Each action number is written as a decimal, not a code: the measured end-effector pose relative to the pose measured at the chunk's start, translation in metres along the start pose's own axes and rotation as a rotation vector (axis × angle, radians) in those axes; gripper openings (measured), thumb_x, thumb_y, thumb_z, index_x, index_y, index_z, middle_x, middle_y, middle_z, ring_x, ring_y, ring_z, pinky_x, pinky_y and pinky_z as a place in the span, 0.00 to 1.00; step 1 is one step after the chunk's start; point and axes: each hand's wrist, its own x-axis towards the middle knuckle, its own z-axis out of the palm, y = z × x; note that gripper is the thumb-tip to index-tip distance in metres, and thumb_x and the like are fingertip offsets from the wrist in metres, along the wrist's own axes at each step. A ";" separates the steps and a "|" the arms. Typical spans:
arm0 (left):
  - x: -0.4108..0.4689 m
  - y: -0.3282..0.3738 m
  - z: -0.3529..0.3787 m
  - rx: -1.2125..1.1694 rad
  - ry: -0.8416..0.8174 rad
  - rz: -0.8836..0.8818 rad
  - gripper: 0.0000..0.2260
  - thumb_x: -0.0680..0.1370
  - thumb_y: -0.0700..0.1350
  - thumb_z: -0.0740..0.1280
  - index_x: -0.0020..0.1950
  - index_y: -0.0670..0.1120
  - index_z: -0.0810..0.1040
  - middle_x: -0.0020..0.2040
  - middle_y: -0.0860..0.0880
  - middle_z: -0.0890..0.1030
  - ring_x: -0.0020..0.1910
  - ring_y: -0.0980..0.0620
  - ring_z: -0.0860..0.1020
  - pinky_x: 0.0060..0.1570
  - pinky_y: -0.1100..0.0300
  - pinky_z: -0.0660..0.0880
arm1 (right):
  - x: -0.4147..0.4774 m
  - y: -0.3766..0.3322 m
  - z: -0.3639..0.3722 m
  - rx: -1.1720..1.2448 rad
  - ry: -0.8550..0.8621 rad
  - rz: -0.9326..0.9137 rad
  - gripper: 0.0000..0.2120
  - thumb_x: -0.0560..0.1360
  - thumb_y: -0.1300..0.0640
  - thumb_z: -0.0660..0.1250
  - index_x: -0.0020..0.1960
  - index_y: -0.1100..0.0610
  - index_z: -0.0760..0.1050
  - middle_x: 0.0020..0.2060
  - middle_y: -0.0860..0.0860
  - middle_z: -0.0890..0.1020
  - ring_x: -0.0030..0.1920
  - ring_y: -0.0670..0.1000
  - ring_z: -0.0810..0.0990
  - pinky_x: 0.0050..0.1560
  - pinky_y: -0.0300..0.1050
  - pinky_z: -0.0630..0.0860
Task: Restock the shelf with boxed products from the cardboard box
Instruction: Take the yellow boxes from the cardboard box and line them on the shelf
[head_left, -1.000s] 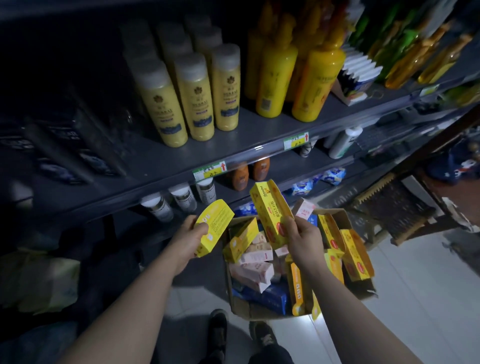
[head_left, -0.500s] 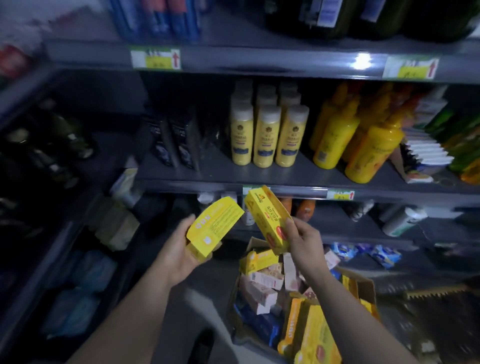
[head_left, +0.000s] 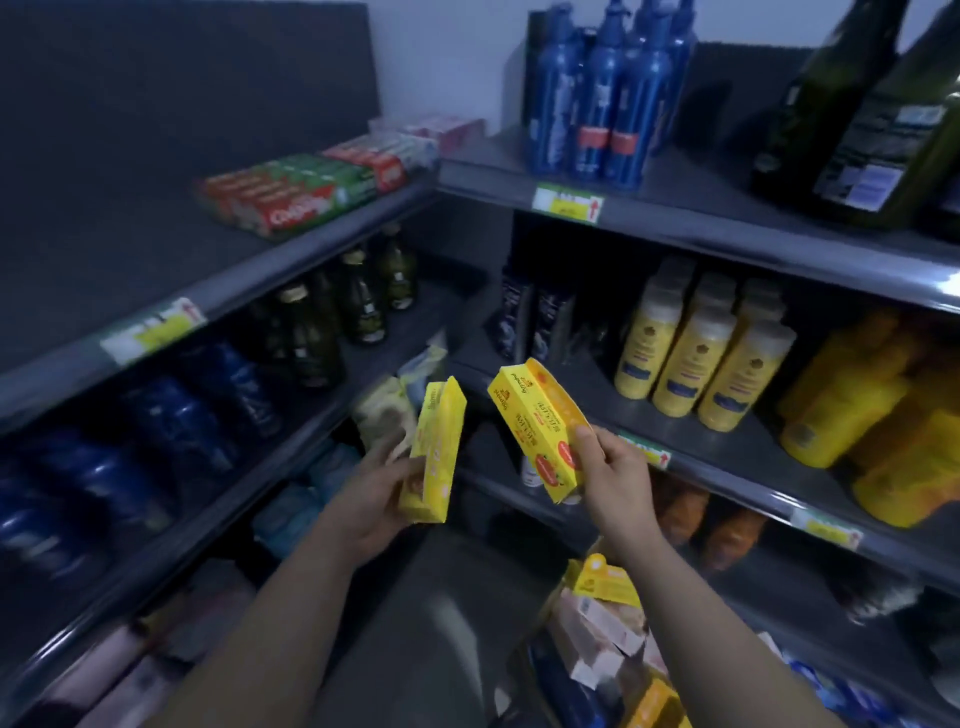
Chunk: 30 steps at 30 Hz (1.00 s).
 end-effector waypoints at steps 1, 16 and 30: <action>-0.009 0.008 -0.012 -0.005 0.027 0.018 0.31 0.74 0.34 0.67 0.74 0.51 0.63 0.44 0.43 0.76 0.36 0.49 0.79 0.33 0.51 0.76 | -0.002 -0.009 0.014 -0.008 -0.036 -0.017 0.16 0.81 0.51 0.61 0.41 0.57 0.79 0.32 0.54 0.78 0.32 0.48 0.75 0.33 0.44 0.71; -0.262 0.088 -0.195 0.014 0.488 0.476 0.35 0.70 0.29 0.70 0.67 0.57 0.62 0.50 0.38 0.83 0.46 0.39 0.83 0.48 0.42 0.79 | -0.152 -0.149 0.225 0.162 -0.496 -0.318 0.13 0.81 0.53 0.60 0.45 0.52 0.81 0.35 0.47 0.83 0.36 0.40 0.79 0.34 0.34 0.74; -0.544 0.080 -0.357 -0.131 1.028 0.755 0.30 0.72 0.48 0.74 0.67 0.36 0.65 0.52 0.39 0.82 0.45 0.44 0.84 0.36 0.56 0.80 | -0.392 -0.251 0.395 0.234 -0.912 -0.383 0.12 0.81 0.56 0.57 0.48 0.58 0.79 0.36 0.52 0.81 0.35 0.46 0.80 0.29 0.35 0.74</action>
